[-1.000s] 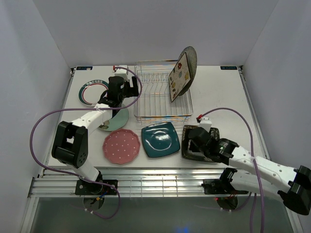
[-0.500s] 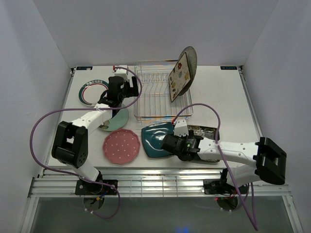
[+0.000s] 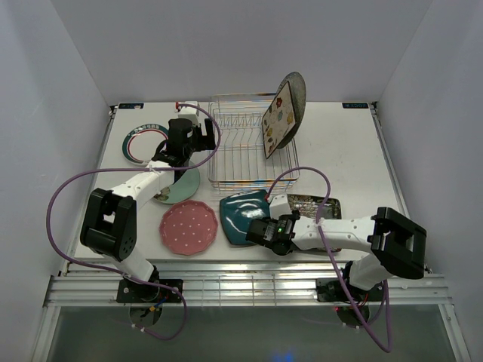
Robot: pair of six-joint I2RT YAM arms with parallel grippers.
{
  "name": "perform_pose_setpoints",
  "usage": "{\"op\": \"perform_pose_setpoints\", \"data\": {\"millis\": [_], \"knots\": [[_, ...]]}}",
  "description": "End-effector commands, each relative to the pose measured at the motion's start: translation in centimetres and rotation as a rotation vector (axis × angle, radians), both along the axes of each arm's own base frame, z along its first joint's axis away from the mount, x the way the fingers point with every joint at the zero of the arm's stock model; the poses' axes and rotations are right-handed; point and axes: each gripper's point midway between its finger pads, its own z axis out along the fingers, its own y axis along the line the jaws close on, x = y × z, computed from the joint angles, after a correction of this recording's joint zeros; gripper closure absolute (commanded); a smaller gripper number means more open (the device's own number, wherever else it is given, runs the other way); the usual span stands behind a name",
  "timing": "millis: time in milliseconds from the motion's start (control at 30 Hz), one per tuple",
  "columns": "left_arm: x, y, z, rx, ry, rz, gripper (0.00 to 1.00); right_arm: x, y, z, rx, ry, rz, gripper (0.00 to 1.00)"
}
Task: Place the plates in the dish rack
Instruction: Move the plate to the center of the board.
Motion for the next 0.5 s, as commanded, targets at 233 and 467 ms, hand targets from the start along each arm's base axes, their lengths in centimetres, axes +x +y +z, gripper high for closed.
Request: {"op": "perform_pose_setpoints", "data": {"millis": [233,467], "knots": [[0.0,0.2,2.9,-0.020,-0.067,0.002,0.02,0.0,-1.2,-1.0,-0.070,-0.016,-0.048,0.45],[0.1,0.1,2.7,-0.020,-0.063,-0.001,0.02,0.0,-1.8,-1.2,-0.071,-0.023,-0.072,0.74]]}}
